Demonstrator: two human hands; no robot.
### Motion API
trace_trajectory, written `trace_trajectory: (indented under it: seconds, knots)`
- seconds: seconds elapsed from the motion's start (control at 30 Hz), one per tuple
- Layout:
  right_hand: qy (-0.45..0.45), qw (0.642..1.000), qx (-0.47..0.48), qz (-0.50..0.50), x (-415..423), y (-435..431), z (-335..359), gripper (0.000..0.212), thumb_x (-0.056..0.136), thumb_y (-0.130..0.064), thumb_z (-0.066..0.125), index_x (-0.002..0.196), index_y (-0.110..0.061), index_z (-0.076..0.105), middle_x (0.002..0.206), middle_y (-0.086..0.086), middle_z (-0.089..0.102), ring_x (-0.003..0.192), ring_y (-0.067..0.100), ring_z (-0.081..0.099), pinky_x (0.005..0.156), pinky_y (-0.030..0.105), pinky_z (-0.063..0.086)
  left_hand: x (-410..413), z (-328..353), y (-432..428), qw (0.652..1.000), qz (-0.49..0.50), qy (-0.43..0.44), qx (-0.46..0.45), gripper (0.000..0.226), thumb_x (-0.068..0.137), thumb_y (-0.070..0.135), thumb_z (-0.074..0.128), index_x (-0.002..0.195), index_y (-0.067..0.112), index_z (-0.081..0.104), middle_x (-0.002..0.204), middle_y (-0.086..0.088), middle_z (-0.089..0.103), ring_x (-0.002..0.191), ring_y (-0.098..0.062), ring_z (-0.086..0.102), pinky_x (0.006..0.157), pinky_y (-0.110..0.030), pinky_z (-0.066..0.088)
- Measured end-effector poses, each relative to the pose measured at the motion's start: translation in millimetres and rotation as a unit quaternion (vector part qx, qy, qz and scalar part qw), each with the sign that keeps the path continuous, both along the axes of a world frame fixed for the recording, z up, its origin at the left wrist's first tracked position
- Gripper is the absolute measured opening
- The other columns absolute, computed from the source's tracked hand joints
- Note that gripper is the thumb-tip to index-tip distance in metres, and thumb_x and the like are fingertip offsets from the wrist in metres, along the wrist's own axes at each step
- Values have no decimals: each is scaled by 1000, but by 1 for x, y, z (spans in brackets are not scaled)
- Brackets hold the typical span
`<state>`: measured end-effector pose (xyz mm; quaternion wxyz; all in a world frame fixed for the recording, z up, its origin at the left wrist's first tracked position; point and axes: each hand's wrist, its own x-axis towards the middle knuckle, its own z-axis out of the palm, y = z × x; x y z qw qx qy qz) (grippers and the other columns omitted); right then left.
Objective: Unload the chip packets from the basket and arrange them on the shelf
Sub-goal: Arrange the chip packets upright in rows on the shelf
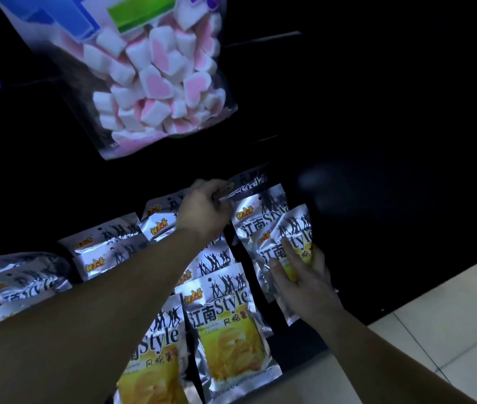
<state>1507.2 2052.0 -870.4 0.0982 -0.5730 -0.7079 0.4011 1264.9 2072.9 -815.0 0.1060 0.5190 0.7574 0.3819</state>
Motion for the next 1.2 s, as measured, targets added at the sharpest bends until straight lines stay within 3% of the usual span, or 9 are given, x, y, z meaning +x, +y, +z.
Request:
trace_trajectory:
  seconds: [0.17,0.3,0.43,0.57,0.63,0.8,0.97,1.03,1.2]
  knots:
    - [-1,999,27,-20,6,-1,0,64,90,-79,41,147,-69,15,160,-15,0,148,30,22,110,52,42,17,-10,-14,968,-59,-167,-176,52,96,-3,59,145,15,55,133,-12,64,91,-20,69,58,-11,52]
    - [-41,991,123,-42,-3,3,-2,60,93,-69,42,150,-56,31,148,-4,12,135,28,24,99,57,49,30,-4,-14,944,-66,-231,-225,69,94,-1,68,156,14,39,159,-8,41,133,-28,56,97,-22,51]
    - [-81,979,179,-48,-9,-3,-7,59,94,-67,38,150,-48,38,147,2,17,132,27,21,93,52,52,38,-12,-14,940,-66,-243,-232,66,95,-8,60,155,11,39,153,-14,47,136,-33,52,98,-28,52]
    - [-120,979,160,-31,-4,-8,-11,61,95,-68,34,153,-49,30,149,0,15,134,25,18,92,48,53,41,-22,-14,961,-106,-135,-218,27,89,-18,51,110,-10,65,121,-28,63,113,-45,60,84,-16,50]
    - [-113,981,156,-24,0,-8,-13,61,95,-67,35,153,-51,27,154,-1,12,139,25,14,93,50,53,42,-24,-11,967,-112,-101,-205,29,90,-11,55,81,16,60,93,-8,59,90,-27,54,67,-11,41]
    - [-62,994,93,-18,11,-12,-20,58,96,-65,42,151,-58,26,160,-10,6,145,18,4,111,55,38,48,-38,-17,944,-194,-17,-265,37,94,6,62,130,13,64,122,2,54,111,-16,50,111,-30,39]
    - [-61,998,23,16,12,-8,-16,59,94,-73,37,149,-65,18,165,-14,-5,152,17,-6,120,52,26,34,-35,-16,977,-133,-46,-162,45,89,-4,58,127,19,66,133,0,50,110,-21,61,74,-4,50]
    - [-55,998,22,17,14,-9,-14,60,94,-73,39,150,-64,20,166,-14,-7,152,15,-8,121,51,25,32,-30,-18,985,-103,-21,-139,36,95,8,58,126,24,67,132,-2,55,88,-22,69,63,-17,57]
    - [-63,994,81,35,26,-25,-12,61,94,-69,45,150,-63,21,164,-12,-3,150,17,-2,115,55,34,44,-6,-29,983,-114,51,-136,38,90,27,71,128,30,68,117,8,58,96,-15,66,82,-29,57]
